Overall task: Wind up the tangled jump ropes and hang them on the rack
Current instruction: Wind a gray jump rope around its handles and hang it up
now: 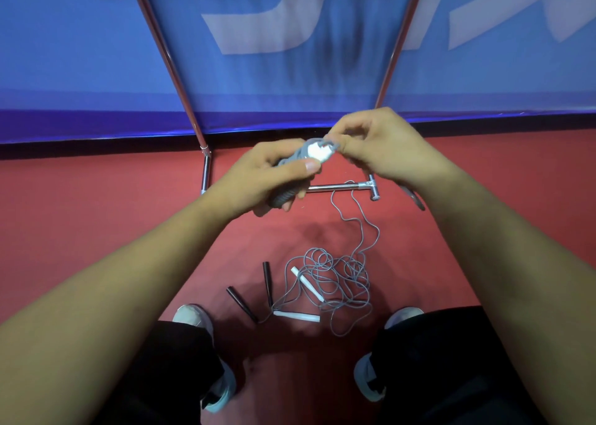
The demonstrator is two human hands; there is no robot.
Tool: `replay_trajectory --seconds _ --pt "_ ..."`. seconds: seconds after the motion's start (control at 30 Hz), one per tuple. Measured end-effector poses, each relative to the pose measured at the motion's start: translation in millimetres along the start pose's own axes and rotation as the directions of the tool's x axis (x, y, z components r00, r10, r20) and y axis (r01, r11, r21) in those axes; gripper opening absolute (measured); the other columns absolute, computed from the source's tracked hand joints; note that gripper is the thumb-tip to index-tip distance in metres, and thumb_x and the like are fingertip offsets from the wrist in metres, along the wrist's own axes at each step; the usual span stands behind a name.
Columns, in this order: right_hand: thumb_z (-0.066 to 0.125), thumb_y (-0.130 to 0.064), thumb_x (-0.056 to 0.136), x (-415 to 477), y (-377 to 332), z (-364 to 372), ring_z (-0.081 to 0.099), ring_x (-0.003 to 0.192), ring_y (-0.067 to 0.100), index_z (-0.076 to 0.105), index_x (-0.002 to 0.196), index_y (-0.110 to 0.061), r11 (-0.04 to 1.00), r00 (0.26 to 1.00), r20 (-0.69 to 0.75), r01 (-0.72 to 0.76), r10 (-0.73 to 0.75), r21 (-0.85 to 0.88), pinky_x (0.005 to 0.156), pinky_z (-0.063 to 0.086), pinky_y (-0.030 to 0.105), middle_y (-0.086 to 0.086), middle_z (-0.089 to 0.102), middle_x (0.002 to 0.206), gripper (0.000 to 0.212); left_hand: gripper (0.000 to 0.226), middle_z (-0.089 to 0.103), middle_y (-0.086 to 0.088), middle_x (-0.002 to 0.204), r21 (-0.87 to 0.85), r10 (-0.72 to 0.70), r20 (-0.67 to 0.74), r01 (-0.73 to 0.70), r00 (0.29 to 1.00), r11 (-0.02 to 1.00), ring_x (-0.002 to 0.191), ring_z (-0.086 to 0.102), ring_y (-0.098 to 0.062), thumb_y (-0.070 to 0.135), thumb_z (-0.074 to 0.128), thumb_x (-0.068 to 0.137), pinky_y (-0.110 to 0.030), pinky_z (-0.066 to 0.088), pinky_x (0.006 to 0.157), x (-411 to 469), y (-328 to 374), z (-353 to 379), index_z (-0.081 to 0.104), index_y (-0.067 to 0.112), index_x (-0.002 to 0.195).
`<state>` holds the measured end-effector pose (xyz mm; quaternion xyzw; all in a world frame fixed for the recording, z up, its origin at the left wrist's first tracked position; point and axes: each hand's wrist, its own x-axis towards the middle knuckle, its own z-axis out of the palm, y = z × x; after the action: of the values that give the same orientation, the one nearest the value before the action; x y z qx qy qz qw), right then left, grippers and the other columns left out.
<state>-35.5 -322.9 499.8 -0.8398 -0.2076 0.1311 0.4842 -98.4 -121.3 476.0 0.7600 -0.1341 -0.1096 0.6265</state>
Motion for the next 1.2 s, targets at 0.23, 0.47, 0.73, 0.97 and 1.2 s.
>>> replay_trajectory --seconds 0.23,0.47,0.73,0.97,1.2 --pt "0.070 -0.025 0.093 0 1 -3 0.044 0.046 0.011 0.074 0.099 -0.013 0.998 0.991 0.121 -0.062 0.063 -0.009 0.046 0.039 0.022 0.000 0.056 0.061 0.014 0.034 0.058 -0.008 0.068 -0.379 -0.121 -0.188 0.041 0.975 0.925 0.047 0.050 -0.024 0.040 0.057 0.087 -0.026 0.041 0.044 11 -7 -2 0.052 0.015 0.109" --pt "0.070 -0.025 0.092 -1 5 -8 0.048 0.046 0.009 0.073 0.091 -0.014 0.987 0.985 0.135 -0.086 0.104 -0.136 0.050 0.040 0.025 -0.004 0.061 0.061 0.011 0.031 0.058 -0.013 0.071 -0.368 -0.176 -0.181 0.099 0.968 0.924 0.045 0.049 -0.024 0.036 0.055 0.092 -0.028 0.043 0.046 10 -4 -5 0.064 0.022 0.118" --pt "0.076 -0.015 0.085 -1 -3 -5 0.055 0.047 0.011 0.074 0.086 -0.012 0.991 0.991 0.105 -0.076 0.088 -0.111 0.049 0.045 0.025 0.004 0.068 0.062 0.003 0.009 0.060 -0.011 0.069 -0.250 -0.252 -0.319 0.175 0.914 0.952 0.045 0.050 -0.025 0.029 0.058 0.097 -0.027 0.040 0.047 12 4 -9 0.066 0.024 0.097" --pt "0.065 -0.021 0.094 -3 0 0 0.054 0.047 0.008 0.070 0.087 -0.015 0.936 0.983 0.154 -0.040 0.099 -0.350 0.051 0.045 0.022 0.003 0.064 0.062 0.011 0.020 0.065 -0.010 0.076 -0.003 -0.184 -0.480 0.209 0.858 0.978 0.046 0.057 -0.009 0.028 0.068 0.095 -0.021 0.045 0.043 9 -1 -19 0.066 0.019 0.112" --pt "0.062 -0.029 0.096 -5 -17 12 0.047 0.053 0.010 0.069 0.077 -0.015 0.871 0.976 0.193 0.181 -0.101 -0.457 0.056 0.040 0.032 0.002 0.053 0.060 0.024 0.039 0.071 0.012 0.099 0.724 -0.004 -0.412 0.330 0.911 0.606 0.097 0.066 -0.023 0.056 0.071 0.082 -0.037 0.051 0.078 10 -19 -27 0.058 0.040 0.115"
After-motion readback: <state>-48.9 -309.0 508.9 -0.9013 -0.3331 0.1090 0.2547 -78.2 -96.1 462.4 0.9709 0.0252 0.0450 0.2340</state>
